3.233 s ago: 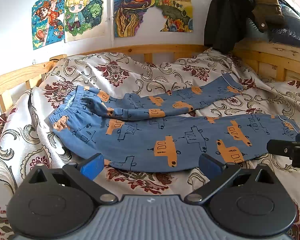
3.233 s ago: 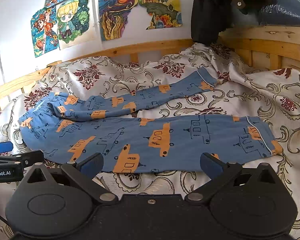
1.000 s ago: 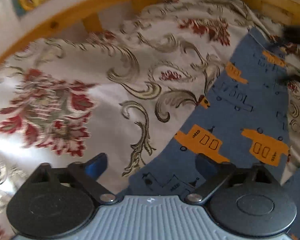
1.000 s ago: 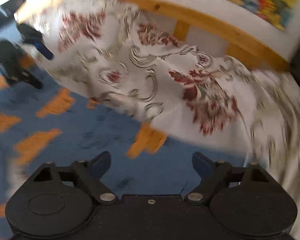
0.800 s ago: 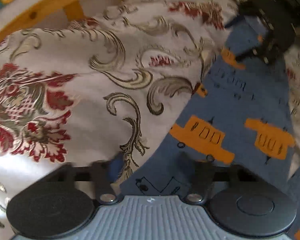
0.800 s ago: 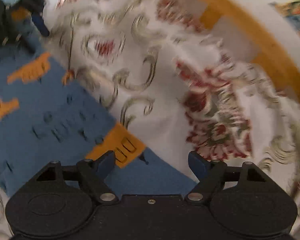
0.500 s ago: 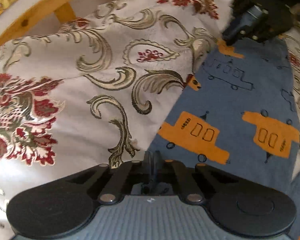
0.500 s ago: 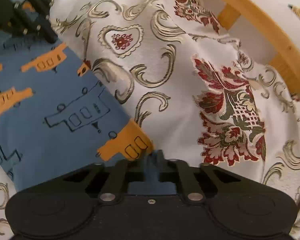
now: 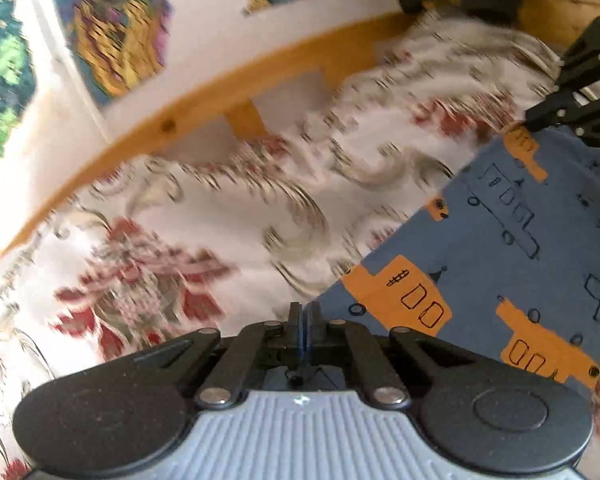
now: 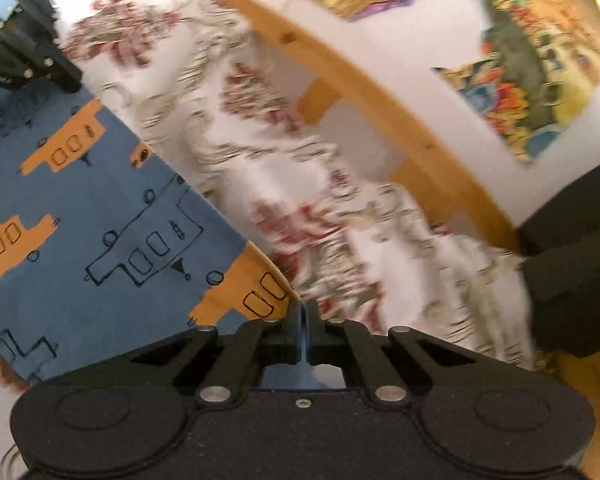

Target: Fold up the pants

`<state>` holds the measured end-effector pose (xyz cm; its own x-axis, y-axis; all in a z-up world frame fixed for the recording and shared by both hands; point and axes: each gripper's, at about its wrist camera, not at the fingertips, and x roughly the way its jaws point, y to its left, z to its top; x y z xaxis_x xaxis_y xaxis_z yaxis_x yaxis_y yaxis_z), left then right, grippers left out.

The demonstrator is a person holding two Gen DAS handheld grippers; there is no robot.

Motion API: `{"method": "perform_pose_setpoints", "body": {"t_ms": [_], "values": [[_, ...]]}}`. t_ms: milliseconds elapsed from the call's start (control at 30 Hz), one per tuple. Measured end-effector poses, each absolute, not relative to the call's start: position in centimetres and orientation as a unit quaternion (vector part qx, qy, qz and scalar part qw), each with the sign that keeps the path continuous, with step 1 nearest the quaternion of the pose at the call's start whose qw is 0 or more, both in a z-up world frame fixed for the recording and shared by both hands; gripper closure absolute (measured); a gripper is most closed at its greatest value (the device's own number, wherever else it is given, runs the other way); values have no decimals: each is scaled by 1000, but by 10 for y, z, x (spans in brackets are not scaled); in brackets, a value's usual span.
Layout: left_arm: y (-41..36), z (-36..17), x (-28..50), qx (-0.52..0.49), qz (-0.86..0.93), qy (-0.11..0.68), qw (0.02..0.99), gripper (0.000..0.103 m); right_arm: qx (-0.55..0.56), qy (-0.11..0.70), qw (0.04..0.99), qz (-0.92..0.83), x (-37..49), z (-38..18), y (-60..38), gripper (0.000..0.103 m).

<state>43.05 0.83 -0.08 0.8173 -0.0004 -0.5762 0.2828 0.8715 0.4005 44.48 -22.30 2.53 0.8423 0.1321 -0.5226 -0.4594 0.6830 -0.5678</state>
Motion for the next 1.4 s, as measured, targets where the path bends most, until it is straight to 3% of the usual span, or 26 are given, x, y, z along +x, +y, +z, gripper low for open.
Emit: {"method": "perform_pose_setpoints", "body": {"t_ms": [133, 267, 333, 367, 400, 433, 500, 567, 633, 700, 833, 933, 1000, 1067, 1133, 1167, 1267, 1367, 1400], "values": [[13, -3, 450, 214, -49, 271, 937, 101, -357, 208, 905, 97, 468, 23, -224, 103], [20, -19, 470, 202, -32, 297, 933, 101, -340, 246, 903, 90, 488, 3, -229, 103], [31, -19, 472, 185, -47, 303, 934, 88, -336, 248, 904, 91, 488, -5, -228, 97], [37, -16, 470, 175, -51, 301, 936, 64, -327, 247, 907, 95, 487, -5, -229, 86], [45, -10, 466, 163, -54, 299, 939, 48, -317, 243, 911, 103, 483, -5, -229, 70], [56, -3, 461, 149, -57, 294, 942, 27, -309, 234, 914, 116, 479, -4, -228, 61], [82, 14, 449, 135, -69, 273, 950, 16, -297, 199, 919, 167, 466, 3, -225, 24], [108, 28, 442, 142, -90, 277, 946, 7, -283, 179, 914, 228, 457, 9, -218, 12], [132, 36, 440, 157, -91, 296, 938, 5, -276, 177, 904, 276, 454, 10, -204, 8], [152, 38, 437, 170, -94, 334, 923, 5, -264, 187, 892, 316, 456, 9, -188, 3], [174, 29, 431, 180, -104, 394, 895, 6, -264, 201, 872, 359, 463, 8, -156, 2], [167, 25, 422, 207, -126, 409, 880, 13, -259, 210, 868, 369, 472, 10, -138, 2], [155, 21, 424, 241, -137, 428, 860, 30, -241, 234, 864, 375, 486, 13, -133, 10], [139, 13, 426, 289, -134, 449, 835, 63, -225, 262, 859, 378, 500, 17, -131, 25], [129, 6, 423, 316, -139, 457, 820, 69, -206, 294, 845, 397, 510, 18, -131, 32], [126, 4, 422, 322, -142, 460, 815, 77, -196, 310, 833, 415, 515, 19, -130, 34], [126, -2, 420, 315, -146, 467, 813, 92, -189, 338, 802, 454, 526, 22, -123, 35], [127, -2, 419, 309, -128, 462, 821, 100, -212, 352, 791, 453, 530, 19, -112, 36], [128, -2, 419, 306, -123, 462, 824, 101, -218, 357, 788, 451, 532, 17, -109, 41]]}}
